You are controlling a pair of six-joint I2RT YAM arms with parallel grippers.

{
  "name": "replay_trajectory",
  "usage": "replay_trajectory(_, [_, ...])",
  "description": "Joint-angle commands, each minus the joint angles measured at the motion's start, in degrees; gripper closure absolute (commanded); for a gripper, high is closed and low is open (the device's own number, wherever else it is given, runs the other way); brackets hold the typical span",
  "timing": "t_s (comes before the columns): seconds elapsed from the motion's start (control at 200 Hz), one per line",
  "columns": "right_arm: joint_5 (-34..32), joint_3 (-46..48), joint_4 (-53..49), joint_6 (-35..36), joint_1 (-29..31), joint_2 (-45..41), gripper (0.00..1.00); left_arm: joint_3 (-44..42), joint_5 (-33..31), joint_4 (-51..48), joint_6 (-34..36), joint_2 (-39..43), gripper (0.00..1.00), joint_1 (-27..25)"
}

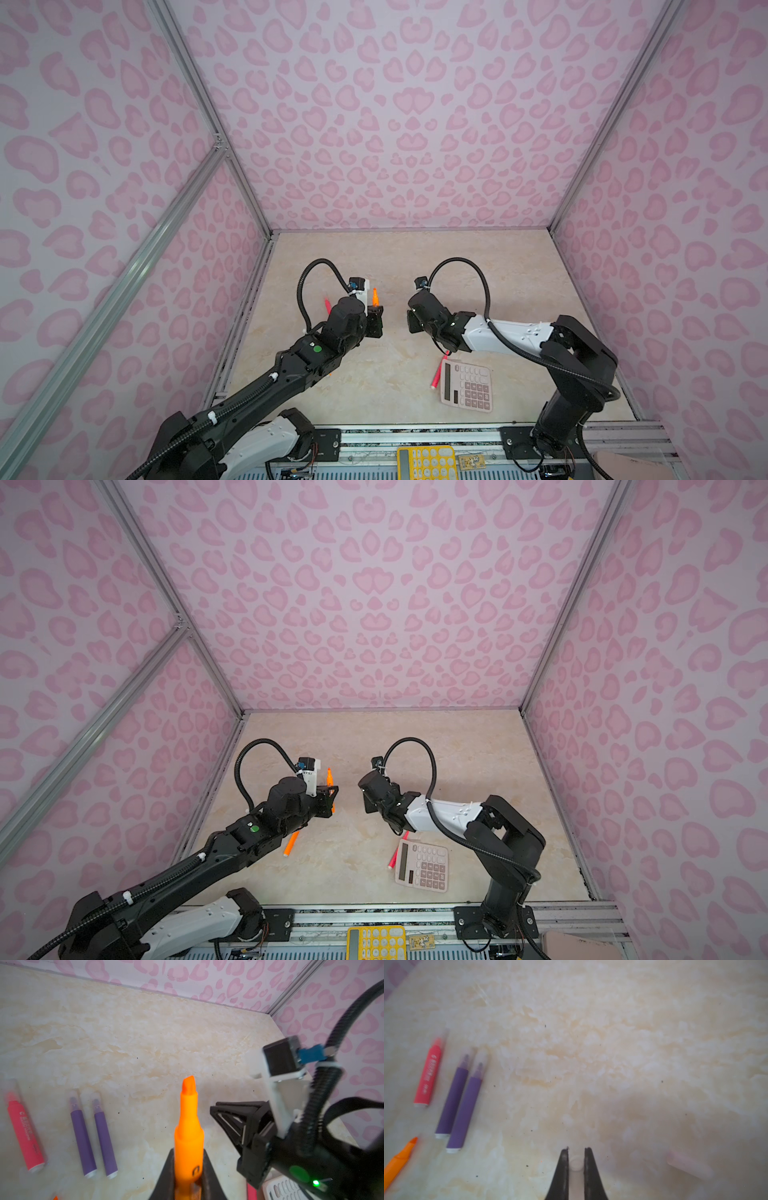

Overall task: Insert the pens into the pen caps
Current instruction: 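Lift the translucent cap with the right gripper, then carry the cap over the orange marker tip held by the left gripper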

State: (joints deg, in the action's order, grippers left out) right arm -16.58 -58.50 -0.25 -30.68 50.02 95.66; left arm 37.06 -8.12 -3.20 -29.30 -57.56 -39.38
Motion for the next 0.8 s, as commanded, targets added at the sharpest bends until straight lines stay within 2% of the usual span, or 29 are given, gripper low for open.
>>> replay_trajectory(0.0, [-4.0,-1.5,-0.3,-1.5,-0.8,-3.5,0.99,-1.4,0.5,3.9,-1.2,2.4,0.97,0.0])
replay_trajectory(0.135, [-3.5,-4.1,2.0,-2.4,-1.9,-7.0,1.0,-2.7,3.8,6.5,-0.8,3.8,0.97,0.0])
replay_trajectory(0.23, [-3.1,-3.1,8.5,-4.6,-2.5,-9.5,1.0,-2.7,7.5,8.4,0.6,2.8,0.97,0.0])
replay_trajectory(0.37, [-2.1,6.3,24.2,-6.6,-2.6,-14.3,1.0,-2.4,15.9,12.4,2.1,0.1,0.97,0.0])
replay_trajectory(0.45, [-2.1,12.2,28.8,-8.4,-3.3,-17.4,1.0,-1.3,22.7,13.7,2.4,-2.9,0.97,-0.2])
replay_trajectory(0.55, [3.2,19.1,34.3,-11.0,-5.8,-21.6,1.0,-0.3,28.7,17.5,2.2,-6.8,0.97,-1.0])
replay_trajectory(0.795, [11.5,21.6,33.5,-11.8,-8.4,-26.7,1.0,1.8,33.8,19.0,3.4,-13.3,0.97,-1.7])
